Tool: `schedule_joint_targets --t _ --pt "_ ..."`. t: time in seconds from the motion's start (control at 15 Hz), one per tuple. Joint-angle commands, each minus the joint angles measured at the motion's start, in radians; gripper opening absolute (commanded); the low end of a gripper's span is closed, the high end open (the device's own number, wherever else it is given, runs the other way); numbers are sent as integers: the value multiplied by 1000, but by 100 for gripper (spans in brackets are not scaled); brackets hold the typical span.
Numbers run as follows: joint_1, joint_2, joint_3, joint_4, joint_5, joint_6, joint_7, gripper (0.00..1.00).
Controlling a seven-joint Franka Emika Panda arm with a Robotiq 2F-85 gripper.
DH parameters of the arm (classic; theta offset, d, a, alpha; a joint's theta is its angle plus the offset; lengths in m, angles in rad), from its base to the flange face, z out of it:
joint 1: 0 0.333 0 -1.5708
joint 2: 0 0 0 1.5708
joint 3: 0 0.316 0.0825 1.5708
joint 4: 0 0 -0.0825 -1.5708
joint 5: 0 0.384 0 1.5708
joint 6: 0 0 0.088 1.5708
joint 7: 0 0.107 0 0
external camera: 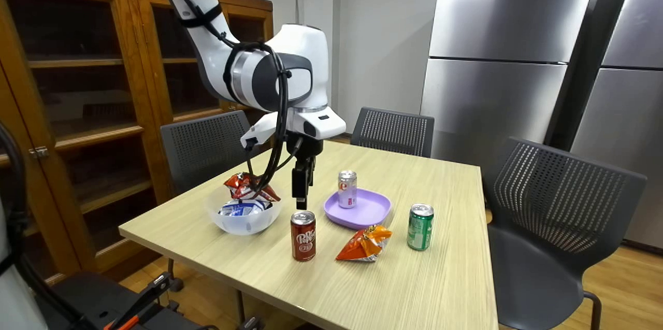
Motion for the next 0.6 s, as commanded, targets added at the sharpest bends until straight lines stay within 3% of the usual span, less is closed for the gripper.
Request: schedule_joint_targets --t 0.0,0.53 --pt "-16 -69 -2 -65 1 -26 -27 100" --pt "-10 -33 -11 -92 -30 35 41 100"
